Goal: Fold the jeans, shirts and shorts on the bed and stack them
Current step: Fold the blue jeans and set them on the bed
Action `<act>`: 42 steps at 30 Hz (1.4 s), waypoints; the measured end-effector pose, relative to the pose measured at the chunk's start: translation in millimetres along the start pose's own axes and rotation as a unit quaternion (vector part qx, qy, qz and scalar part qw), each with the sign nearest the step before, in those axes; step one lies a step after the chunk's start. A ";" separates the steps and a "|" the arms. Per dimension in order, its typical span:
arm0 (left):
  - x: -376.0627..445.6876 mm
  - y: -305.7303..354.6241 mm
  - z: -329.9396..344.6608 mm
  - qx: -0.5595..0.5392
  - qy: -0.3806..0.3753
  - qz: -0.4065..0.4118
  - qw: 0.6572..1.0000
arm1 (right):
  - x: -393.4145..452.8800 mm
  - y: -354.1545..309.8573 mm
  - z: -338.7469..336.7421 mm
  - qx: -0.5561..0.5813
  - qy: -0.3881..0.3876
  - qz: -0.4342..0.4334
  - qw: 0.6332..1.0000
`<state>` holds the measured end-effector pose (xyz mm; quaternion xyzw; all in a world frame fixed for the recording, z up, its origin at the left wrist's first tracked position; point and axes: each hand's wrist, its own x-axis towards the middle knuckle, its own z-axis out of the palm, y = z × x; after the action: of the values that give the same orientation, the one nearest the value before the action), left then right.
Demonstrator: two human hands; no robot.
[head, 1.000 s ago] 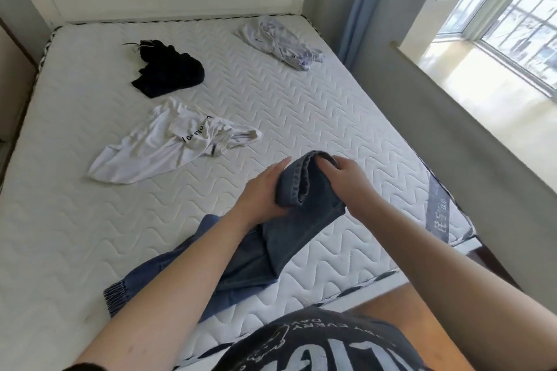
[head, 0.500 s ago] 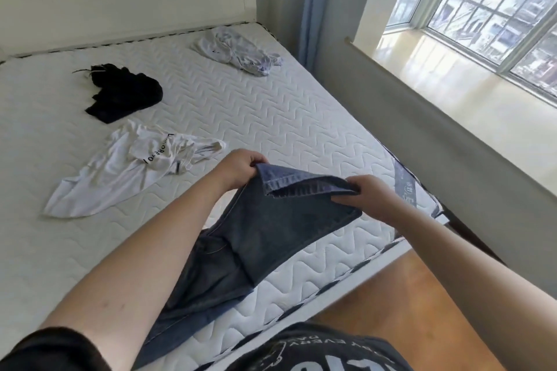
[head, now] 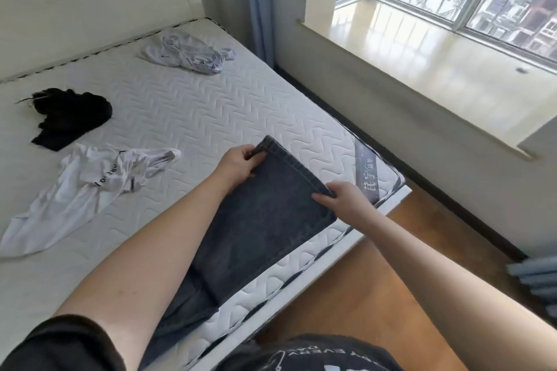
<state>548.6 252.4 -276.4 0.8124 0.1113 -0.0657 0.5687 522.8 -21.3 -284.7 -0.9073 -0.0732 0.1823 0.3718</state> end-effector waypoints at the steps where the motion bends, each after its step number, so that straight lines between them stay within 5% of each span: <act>1: 3.2 -0.2 6.4 0.000 0.006 0.001 1.000 | 2.5 4.1 -0.7 0.000 -0.006 0.004 1.000; 10: 54.8 -7.3 16.6 0.045 -0.015 -0.002 0.999 | 36.0 19.4 -1.9 0.017 -0.089 0.027 0.995; 16: 90.8 -11.6 27.1 0.058 -0.066 0.001 0.996 | 54.8 36.5 -4.1 -0.105 -0.057 0.056 0.991; 21: 122.9 -13.3 43.7 0.060 -0.070 -0.011 0.996 | 62.0 63.7 -4.7 -0.007 0.000 0.058 0.998; 34: 229.1 -34.7 109.4 0.137 -0.076 -0.120 0.980 | 168.7 155.4 -21.8 0.063 -0.130 0.160 0.976; 42: 285.7 -53.0 176.1 0.190 -0.061 -0.134 0.971 | 221.0 208.1 -43.8 0.039 -0.141 0.210 0.967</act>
<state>814.7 134.8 -452.0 0.8777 0.1703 -0.2106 0.3954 743.0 -138.7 -463.0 -0.8523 0.0738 0.3853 0.3460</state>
